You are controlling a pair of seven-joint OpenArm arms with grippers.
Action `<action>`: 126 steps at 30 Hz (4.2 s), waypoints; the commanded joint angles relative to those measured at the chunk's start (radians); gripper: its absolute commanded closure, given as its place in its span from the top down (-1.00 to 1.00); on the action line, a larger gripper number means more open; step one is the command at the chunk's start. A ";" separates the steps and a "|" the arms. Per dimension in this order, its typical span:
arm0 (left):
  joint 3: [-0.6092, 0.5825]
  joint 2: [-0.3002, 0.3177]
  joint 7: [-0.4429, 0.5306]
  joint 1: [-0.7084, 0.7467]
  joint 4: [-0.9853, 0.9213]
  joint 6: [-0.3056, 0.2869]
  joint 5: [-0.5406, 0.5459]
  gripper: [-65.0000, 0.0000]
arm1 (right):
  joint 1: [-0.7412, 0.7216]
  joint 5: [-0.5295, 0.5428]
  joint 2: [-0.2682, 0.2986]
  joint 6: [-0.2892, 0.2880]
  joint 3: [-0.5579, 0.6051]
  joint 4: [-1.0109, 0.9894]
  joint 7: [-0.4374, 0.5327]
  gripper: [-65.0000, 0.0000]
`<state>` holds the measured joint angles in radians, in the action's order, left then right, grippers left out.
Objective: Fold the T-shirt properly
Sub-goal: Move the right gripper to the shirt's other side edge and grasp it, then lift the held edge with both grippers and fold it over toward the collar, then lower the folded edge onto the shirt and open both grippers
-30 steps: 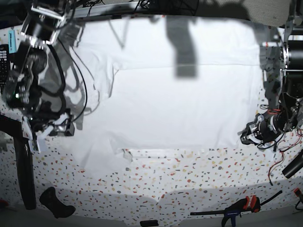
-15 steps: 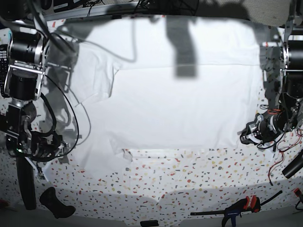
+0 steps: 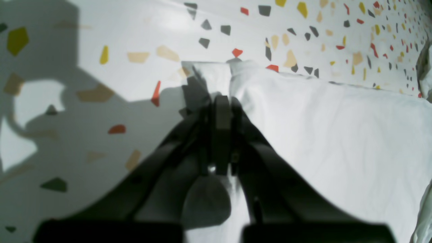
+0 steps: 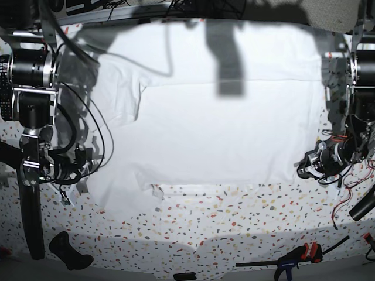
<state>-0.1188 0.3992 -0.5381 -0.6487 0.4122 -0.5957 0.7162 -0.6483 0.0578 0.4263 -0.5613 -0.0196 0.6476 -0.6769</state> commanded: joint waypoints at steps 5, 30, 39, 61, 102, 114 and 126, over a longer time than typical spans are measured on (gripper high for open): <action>0.002 0.014 0.014 -0.030 0.013 -0.008 0.010 -1.00 | -0.025 -0.014 0.011 0.009 -0.003 0.006 0.008 -0.87; 0.002 0.021 -0.106 -0.018 0.271 -0.008 0.007 -1.00 | 0.000 0.111 0.015 -0.121 -0.003 0.293 -0.079 -1.00; 0.003 0.058 -0.158 0.085 0.470 -0.007 0.007 -1.00 | 0.193 0.109 0.017 -0.120 -0.037 0.613 -0.106 -1.00; 0.130 0.216 -0.332 0.521 1.123 0.005 0.070 -1.00 | 0.702 0.208 0.018 -0.119 -0.329 1.225 -0.200 -1.00; 0.328 0.213 -0.329 0.765 1.142 0.004 0.078 -1.00 | 0.779 0.234 0.019 -0.119 -0.333 1.232 -0.353 -1.00; 0.328 0.147 -0.329 0.768 1.142 0.004 0.065 -1.00 | 0.835 0.234 0.015 -0.119 -0.333 1.230 -0.371 -1.00; 0.328 0.147 -0.330 0.768 1.142 0.003 0.043 -1.00 | 0.840 0.234 0.013 -0.119 -0.334 1.230 -0.380 -1.00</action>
<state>0.1978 0.5262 -0.8871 0.1303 1.5379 -0.5869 0.7494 0.2001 0.2920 0.4263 -0.6819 -0.3462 1.8606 -1.0550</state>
